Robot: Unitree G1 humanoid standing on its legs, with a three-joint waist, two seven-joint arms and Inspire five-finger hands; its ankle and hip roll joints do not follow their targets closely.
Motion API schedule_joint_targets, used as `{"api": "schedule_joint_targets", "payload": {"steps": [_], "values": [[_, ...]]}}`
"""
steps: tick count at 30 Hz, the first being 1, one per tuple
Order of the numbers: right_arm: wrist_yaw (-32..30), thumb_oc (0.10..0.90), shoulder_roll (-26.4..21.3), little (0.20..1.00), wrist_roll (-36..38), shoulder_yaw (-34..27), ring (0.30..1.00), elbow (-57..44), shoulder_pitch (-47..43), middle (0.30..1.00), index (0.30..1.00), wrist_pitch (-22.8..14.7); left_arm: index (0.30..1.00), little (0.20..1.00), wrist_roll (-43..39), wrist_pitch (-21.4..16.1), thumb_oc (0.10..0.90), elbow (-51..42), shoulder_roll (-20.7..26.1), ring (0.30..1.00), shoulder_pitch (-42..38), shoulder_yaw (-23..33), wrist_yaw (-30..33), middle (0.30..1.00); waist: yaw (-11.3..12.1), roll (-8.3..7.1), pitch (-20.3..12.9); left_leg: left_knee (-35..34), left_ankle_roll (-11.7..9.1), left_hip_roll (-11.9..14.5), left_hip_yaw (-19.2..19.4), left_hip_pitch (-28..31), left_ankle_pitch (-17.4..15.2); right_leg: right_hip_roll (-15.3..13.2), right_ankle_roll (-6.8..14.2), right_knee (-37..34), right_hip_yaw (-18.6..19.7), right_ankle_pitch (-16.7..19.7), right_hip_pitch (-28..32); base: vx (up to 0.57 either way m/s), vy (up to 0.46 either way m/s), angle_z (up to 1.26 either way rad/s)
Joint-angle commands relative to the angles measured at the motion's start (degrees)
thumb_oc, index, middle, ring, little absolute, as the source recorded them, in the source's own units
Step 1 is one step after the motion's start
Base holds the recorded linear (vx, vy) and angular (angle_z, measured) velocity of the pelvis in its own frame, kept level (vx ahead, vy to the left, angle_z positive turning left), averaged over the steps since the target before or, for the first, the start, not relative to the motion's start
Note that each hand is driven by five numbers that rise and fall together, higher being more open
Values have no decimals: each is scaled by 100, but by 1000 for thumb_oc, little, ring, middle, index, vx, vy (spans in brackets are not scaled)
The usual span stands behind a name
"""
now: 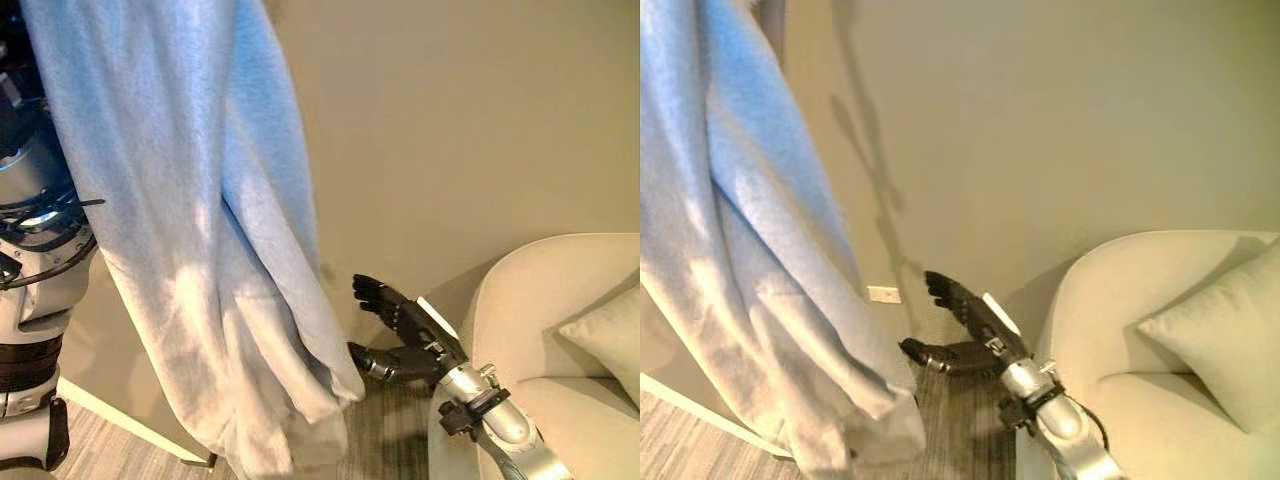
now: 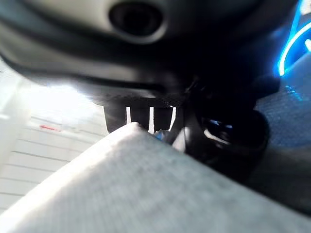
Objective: Hang the clothes on the sofa on the clothes rack.
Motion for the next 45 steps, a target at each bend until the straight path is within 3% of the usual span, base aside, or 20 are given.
{"api": "schedule_joint_targets", "payload": {"steps": [1,6,9,10,12,17,23,27,28,30,36,38,40,41,42,43,44,45], "values": [[-124,800,131,900,246,81,900,-523,-946,900,900,-578,300,300,-333,99,400,626,29,300,-1017,28,105,300,111,-216,-115,22,-160,53,148,682,-699,-341,434,188,-101,-33,-23,-16,-17,8],[2,800,365,900,322,738,900,-321,-1484,900,900,-532,300,300,-341,49,400,708,-378,300,-1338,-282,147,300,124,-194,-74,22,-153,39,97,681,-681,-369,420,196,-172,-34,12,-6,-5,2],[241,800,588,900,408,1484,900,-80,-2023,900,900,-405,300,300,-351,0,400,799,-770,300,-1636,-585,103,300,155,-203,-44,22,-146,27,50,662,-689,-376,415,205,-223,-50,18,-33,-14,11],[439,722,791,782,630,1835,782,111,-2243,782,782,-307,300,300,-368,-31,400,839,-980,300,-1719,-681,57,300,188,-228,-33,22,-144,30,33,662,-699,-378,419,211,-265,-59,23,-28,-18,12],[576,400,918,300,824,2054,300,301,-2352,300,300,-233,300,300,-400,-33,400,856,-1113,300,-1745,-711,56,300,216,-257,-28,22,-143,38,14,658,-714,-378,415,209,-280,-69,32,-20,-10,8],[573,400,832,300,1168,1873,300,561,-2047,300,300,-228,300,300,-529,-57,400,897,-1156,300,-1698,-614,56,300,192,-300,-18,22,-144,53,44,688,-738,-366,410,210,-276,-74,37,-6,3,2],[414,400,330,300,1156,1004,300,678,-1235,300,300,-284,300,300,-616,-54,400,969,-934,300,-1585,-425,90,300,82,-328,-62,22,-146,52,85,724,-744,-344,416,210,-230,-58,42,4,4,-3],[180,400,103,300,1249,120,300,707,-604,300,300,-396,300,300,-615,-35,400,975,-657,300,-1500,-309,107,300,6,-333,-92,22,-148,50,112,739,-757,-335,431,213,-209,-47,39,3,1,-1],[-18,400,86,300,1305,-420,300,675,-301,300,300,-484,300,300,-643,-8,400,994,-439,300,-1407,-244,100,300,-25,-331,-115,22,-144,50,130,751,-768,-331,439,218,-187,-37,25,13,2,-5],[-204,400,52,300,1321,-888,300,573,-123,300,300,-560,300,300,-656,12,400,1038,-241,300,-1306,-160,117,300,-60,-321,-145,22,-162,47,83,786,-833,-327,477,211,-103,-75,45,35,6,-7],[-642,400,7,300,1196,-1811,300,-25,-60,300,300,-829,300,300,-688,3,400,1076,61,300,-1056,22,121,300,-93,-315,-167,22,-155,54,101,814,-871,-311,498,213,-41,-81,37,12,5,-10],[-973,400,50,300,1056,-2189,300,-314,-220,300,300,-1014,300,300,-648,-16,400,1103,213,300,-936,71,125,300,-74,-332,-155,22,-119,51,169,777,-807,-302,456,205,-88,-10,3,-50,0,1],[-1764,400,133,300,591,-2505,300,-559,-889,300,300,-1221,300,300,-652,-93,400,1150,258,300,-828,63,154,300,-1,-343,-177,22,-90,44,135,771,-822,-300,451,192,-96,-4,20,7,29,1],[-1826,469,72,404,449,-2459,404,-611,-1101,404,404,-1185,300,300,-683,-136,400,1168,209,300,-852,47,179,300,29,-362,-182,22,-83,45,119,766,-822,-301,447,184,-97,-4,25,0,0,0],[-1767,621,-2,632,395,-2363,632,-657,-1179,632,632,-1136,300,300,-695,-157,400,1177,183,300,-898,22,195,300,40,-372,-173,22,-81,44,113,757,-819,-300,447,182,-100,-1,24,0,0,0],[-1767,729,-3,794,394,-2362,794,-656,-1186,794,794,-1134,300,300,-695,-158,400,1182,184,300,-904,22,197,300,38,-370,-169,22,-81,44,112,756,-819,-300,447,182,-101,-1,24,-6,6,5],[-1628,800,-132,900,346,-2225,900,-695,-1217,900,900,-1073,300,300,-733,-217,400,1170,119,300,-951,-27,186,300,57,-390,-166,22,-80,43,107,745,-815,-305,444,186,-122,-2,27,-3,2,5],[-1481,800,-239,900,289,-2089,900,-711,-1198,900,900,-1016,300,300,-756,-257,400,1148,81,300,-975,-74,126,300,68,-405,-164,22,-79,41,102,740,-814,-307,443,186,-126,1,29,1,4,6]]}}
